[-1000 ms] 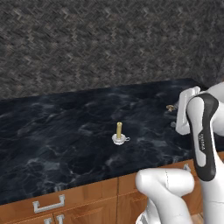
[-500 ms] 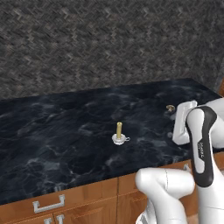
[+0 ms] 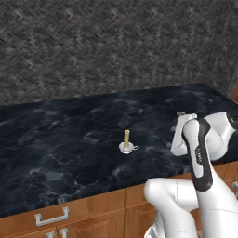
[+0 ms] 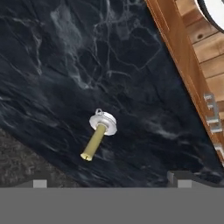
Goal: Pick the candle and jar from the dining table and place them in the open cabinet. Close the cabinet after placing the objects.
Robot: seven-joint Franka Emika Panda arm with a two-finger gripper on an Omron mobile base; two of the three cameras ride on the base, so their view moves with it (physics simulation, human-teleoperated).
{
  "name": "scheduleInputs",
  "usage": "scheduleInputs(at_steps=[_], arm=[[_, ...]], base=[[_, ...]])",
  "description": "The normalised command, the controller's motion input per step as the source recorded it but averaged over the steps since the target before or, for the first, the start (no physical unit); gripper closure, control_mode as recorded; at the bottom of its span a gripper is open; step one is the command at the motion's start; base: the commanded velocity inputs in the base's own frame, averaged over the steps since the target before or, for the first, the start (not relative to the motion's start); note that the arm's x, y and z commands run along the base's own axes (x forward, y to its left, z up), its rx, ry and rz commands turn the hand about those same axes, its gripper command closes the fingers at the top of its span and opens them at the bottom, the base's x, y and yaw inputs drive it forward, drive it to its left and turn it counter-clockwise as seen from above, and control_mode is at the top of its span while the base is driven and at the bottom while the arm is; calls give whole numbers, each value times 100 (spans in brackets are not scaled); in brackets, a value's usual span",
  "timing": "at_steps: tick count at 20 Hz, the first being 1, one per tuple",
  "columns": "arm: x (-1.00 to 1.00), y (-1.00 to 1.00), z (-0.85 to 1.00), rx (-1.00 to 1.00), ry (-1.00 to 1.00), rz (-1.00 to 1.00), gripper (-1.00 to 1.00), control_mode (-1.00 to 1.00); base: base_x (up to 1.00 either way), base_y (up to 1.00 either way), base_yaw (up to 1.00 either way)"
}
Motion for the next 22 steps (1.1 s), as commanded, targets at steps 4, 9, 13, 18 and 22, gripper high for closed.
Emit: scheduleInputs(at_steps=[4, 9, 13, 18, 22], arm=[[55, 5, -34, 0, 4, 0, -100, -100], [38, 1, -32, 0, 1, 0, -100, -100], [28, 9, -30, 0, 1, 0, -100, -100], [27, 17, -36, 0, 3, 3, -100, -100], [23, 12, -40, 0, 3, 5, -100, -100]], base=[[0, 0, 0], [0, 0, 0], [0, 0, 0], [0, 0, 0], [0, 0, 0]])
